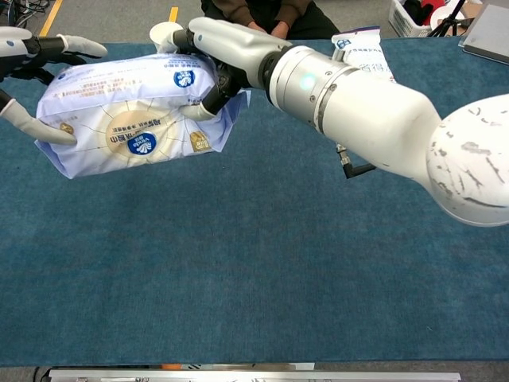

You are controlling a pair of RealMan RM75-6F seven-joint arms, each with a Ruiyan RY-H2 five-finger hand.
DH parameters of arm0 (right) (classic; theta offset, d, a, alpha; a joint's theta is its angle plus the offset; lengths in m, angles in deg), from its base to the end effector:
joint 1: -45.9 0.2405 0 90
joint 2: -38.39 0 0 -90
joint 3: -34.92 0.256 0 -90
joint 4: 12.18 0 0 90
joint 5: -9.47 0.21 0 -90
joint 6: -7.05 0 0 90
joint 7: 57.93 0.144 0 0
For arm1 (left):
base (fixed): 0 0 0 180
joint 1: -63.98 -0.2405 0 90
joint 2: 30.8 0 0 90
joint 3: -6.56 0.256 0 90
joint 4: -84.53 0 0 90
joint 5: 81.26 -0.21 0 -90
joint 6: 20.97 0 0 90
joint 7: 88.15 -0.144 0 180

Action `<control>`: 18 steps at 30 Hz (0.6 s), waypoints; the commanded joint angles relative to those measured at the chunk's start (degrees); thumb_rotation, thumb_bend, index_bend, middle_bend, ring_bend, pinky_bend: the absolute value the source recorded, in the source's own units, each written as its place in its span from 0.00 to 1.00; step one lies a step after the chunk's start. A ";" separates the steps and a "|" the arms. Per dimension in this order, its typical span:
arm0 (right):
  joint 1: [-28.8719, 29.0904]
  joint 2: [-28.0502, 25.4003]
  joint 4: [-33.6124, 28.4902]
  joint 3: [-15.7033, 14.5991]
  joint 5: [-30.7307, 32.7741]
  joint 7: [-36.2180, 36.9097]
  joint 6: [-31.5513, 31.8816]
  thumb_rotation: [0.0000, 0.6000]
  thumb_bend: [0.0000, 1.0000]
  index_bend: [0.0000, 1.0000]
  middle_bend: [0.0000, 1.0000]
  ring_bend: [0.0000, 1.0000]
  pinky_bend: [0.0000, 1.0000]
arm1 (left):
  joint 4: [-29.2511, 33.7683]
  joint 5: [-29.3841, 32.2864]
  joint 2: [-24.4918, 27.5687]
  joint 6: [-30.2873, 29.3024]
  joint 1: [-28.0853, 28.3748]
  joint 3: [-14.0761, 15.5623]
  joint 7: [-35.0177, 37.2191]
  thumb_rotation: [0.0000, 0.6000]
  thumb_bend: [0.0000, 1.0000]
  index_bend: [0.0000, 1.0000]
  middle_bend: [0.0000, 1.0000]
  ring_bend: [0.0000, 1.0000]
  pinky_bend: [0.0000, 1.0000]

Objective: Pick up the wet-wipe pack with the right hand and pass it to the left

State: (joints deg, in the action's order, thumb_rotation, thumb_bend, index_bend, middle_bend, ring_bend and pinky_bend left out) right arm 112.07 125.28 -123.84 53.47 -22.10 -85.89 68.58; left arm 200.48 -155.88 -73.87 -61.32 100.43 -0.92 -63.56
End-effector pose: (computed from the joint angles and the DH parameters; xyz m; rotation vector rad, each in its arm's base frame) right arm 0.0364 -0.3082 -0.0075 1.9878 -1.2682 1.1590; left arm -0.1669 0.2823 0.1475 -1.7992 -1.5552 -0.9260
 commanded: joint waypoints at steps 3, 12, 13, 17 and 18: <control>0.07 1.63 0.91 -0.17 -0.88 -0.49 2.13 1.00 0.66 0.57 0.52 0.56 0.70 | 0.49 1.68 -0.19 -0.17 0.08 -0.19 -0.93 1.00 0.12 0.28 0.20 0.28 0.56; -0.82 1.26 0.79 -0.82 -2.83 0.63 0.60 1.00 0.62 0.46 0.45 0.49 0.63 | 0.31 6.12 -2.73 -4.93 -1.41 -0.97 -3.76 1.00 0.19 0.62 0.59 0.62 0.86; -1.03 0.85 0.64 -0.89 -3.21 1.10 -0.04 1.00 0.61 0.40 0.42 0.45 0.60 | 0.25 6.28 -2.76 -4.91 -1.45 -0.98 -3.85 1.00 0.19 0.62 0.59 0.63 0.86; -1.80 -0.70 0.31 -1.26 -4.53 2.55 -1.98 1.00 0.54 0.13 0.26 0.29 0.45 | 0.15 6.16 -2.98 -5.01 -1.71 -1.09 -3.75 1.00 0.19 0.62 0.60 0.63 0.86; -2.00 -1.06 0.23 -1.31 -5.01 2.90 -2.25 1.00 0.51 0.07 0.22 0.24 0.41 | 0.10 5.91 -3.04 -5.02 -1.82 -1.13 -3.51 1.00 0.19 0.62 0.60 0.63 0.86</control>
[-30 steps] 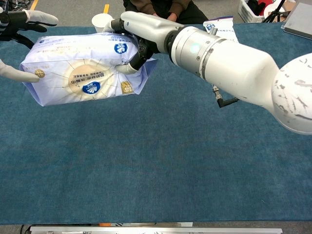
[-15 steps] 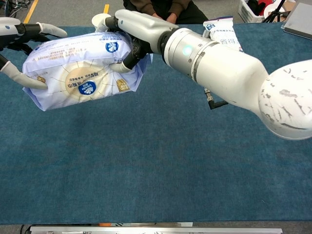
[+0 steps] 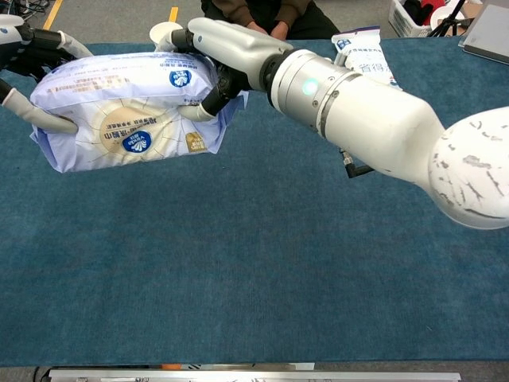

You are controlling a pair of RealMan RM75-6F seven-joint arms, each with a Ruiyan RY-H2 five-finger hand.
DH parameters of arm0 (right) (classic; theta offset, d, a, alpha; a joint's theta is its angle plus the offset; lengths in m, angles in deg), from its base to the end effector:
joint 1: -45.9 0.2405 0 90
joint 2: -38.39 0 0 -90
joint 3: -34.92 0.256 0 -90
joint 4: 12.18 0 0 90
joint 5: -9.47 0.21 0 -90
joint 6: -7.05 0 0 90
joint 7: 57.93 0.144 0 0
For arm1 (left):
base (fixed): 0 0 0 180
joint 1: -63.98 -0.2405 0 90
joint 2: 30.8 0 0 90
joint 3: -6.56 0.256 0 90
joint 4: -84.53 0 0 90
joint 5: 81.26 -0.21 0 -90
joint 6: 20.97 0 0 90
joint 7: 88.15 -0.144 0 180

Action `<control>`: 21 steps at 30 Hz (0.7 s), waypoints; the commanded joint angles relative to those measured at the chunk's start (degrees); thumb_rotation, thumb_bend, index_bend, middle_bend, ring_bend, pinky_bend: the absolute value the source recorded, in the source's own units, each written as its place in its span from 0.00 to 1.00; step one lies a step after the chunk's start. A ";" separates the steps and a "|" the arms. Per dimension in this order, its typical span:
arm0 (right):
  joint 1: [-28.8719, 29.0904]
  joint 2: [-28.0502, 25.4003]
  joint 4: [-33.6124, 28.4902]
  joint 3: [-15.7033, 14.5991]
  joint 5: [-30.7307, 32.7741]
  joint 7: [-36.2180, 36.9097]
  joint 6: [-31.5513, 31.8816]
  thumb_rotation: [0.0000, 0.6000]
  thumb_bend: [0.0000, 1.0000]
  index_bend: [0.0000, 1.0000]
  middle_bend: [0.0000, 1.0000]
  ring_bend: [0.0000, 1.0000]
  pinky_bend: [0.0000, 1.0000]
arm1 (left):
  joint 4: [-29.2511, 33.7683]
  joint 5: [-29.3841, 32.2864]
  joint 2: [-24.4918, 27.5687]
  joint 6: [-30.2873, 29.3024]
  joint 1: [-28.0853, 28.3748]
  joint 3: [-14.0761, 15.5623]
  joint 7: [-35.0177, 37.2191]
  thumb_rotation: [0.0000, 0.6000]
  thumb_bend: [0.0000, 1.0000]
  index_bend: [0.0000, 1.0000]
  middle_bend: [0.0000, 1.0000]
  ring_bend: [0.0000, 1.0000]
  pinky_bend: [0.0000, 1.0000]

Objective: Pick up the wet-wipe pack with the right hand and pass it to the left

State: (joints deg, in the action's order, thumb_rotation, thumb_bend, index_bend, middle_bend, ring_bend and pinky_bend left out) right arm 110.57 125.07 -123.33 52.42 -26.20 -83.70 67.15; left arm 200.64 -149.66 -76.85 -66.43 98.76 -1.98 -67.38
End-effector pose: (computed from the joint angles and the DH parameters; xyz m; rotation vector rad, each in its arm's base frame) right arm 0.0313 -0.3066 -0.0083 2.0090 -1.2582 1.1857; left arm -0.1703 0.2867 0.1463 -1.6743 -1.5665 -1.0123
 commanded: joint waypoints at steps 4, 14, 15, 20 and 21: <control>-1.13 -2.21 -1.01 -0.47 -1.92 1.81 -1.85 1.00 0.39 0.00 0.09 0.11 0.30 | -0.53 -1.25 -0.33 0.09 -0.58 -0.11 1.34 1.00 0.19 0.62 0.60 0.63 0.86; -3.75 -6.41 -3.62 -1.31 -6.13 4.02 -1.75 1.00 0.08 0.00 0.00 0.00 0.11 | -2.13 -4.71 0.35 0.14 -1.95 -0.01 5.46 1.00 0.19 0.63 0.61 0.63 0.86; -4.10 -6.92 -3.96 -1.50 -6.64 4.15 -1.62 1.00 0.07 0.00 0.00 0.00 0.10 | -2.27 -5.05 0.48 0.16 -2.05 0.00 5.88 1.00 0.19 0.63 0.61 0.63 0.86; -7.50 -11.77 -7.02 -3.68 -10.47 4.98 -0.46 1.00 0.07 0.00 0.00 0.00 0.10 | -2.89 -7.19 1.12 -0.52 -2.86 0.06 8.10 1.00 0.19 0.63 0.61 0.63 0.86; -8.31 -12.98 -7.71 -4.30 -11.20 5.08 -0.25 1.00 0.07 0.00 0.00 0.00 0.10 | -3.08 -7.54 1.13 -0.79 -3.01 0.08 8.30 1.00 0.19 0.63 0.61 0.63 0.86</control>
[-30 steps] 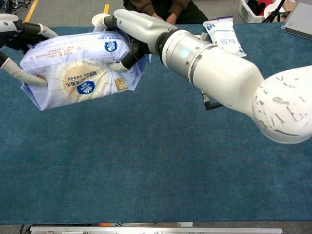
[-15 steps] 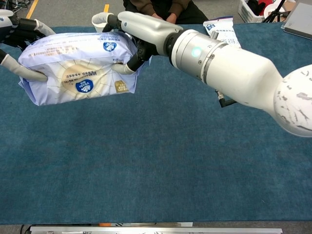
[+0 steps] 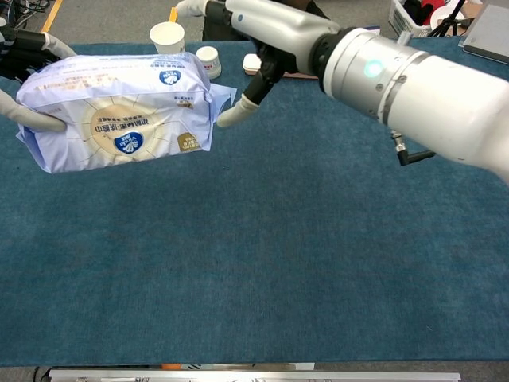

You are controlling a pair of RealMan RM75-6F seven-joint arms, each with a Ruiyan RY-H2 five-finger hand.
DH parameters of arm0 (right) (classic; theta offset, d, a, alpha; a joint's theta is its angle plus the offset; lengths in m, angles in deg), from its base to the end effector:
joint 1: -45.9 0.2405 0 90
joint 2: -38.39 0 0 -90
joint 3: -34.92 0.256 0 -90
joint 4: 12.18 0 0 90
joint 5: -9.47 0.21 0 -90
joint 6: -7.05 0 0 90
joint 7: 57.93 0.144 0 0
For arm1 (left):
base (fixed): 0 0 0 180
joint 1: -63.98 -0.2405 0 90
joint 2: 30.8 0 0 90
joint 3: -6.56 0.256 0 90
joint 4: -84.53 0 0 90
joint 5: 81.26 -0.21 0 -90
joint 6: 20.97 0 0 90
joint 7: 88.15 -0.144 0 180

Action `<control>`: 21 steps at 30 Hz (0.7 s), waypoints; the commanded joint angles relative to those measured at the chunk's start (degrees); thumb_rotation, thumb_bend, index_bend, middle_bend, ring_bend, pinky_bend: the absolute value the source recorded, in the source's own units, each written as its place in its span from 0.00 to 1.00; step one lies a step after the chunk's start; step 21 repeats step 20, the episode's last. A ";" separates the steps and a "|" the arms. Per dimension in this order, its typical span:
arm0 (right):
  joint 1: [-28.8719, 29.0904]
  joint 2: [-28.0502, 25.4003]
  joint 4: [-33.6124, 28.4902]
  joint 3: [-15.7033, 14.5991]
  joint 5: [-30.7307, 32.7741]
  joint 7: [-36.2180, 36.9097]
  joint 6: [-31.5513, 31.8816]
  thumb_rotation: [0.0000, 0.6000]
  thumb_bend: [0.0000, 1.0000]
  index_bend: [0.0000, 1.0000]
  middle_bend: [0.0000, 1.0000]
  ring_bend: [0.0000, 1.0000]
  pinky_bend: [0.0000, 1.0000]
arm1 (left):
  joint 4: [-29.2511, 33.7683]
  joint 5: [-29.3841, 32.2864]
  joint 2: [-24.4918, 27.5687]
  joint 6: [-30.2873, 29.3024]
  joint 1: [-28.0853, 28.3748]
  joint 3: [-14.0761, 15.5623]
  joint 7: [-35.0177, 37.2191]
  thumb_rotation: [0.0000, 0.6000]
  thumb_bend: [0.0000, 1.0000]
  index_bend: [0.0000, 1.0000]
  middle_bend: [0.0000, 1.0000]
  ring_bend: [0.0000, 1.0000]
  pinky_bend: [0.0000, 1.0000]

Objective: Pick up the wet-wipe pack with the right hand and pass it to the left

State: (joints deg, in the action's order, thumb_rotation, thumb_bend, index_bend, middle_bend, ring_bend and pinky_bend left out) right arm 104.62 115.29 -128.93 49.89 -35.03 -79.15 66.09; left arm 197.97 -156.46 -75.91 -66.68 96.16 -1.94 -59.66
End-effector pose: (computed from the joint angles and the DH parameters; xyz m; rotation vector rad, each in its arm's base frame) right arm 0.0009 -0.3054 0.0332 1.9981 -1.1910 1.2144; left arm -0.1839 0.2837 0.1545 -1.6579 -1.5902 -1.0412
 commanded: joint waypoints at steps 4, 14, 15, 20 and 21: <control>-6.26 -8.35 -4.74 -4.90 -5.66 0.94 2.13 1.00 0.07 0.00 0.00 0.00 0.10 | -1.13 -1.90 0.00 -1.84 -1.04 0.14 0.99 1.00 0.19 0.62 0.61 0.63 0.86; -13.70 -15.01 -4.47 -11.22 -13.70 4.47 1.64 1.00 0.07 0.00 0.00 0.00 0.10 | -1.36 -2.76 -0.34 -4.21 -2.12 0.40 0.65 1.00 0.19 0.62 0.61 0.63 0.86; -13.96 -15.13 -4.19 -11.27 -14.05 4.87 1.40 1.00 0.07 0.00 0.00 0.00 0.10 | -1.25 -2.71 -0.25 -4.27 -2.15 0.40 0.58 1.00 0.19 0.62 0.61 0.63 0.86; -14.94 -15.43 -3.40 -10.92 -15.62 6.44 0.62 1.00 0.07 0.00 0.00 0.00 0.10 | -0.74 -2.39 0.12 -4.57 -2.26 0.36 0.13 1.00 0.19 0.62 0.61 0.63 0.86; -14.94 -15.43 -3.40 -10.92 -15.62 6.44 0.62 1.00 0.07 0.00 0.00 0.00 0.10 | -0.74 -2.39 0.12 -4.57 -2.26 0.36 0.13 1.00 0.19 0.62 0.61 0.63 0.86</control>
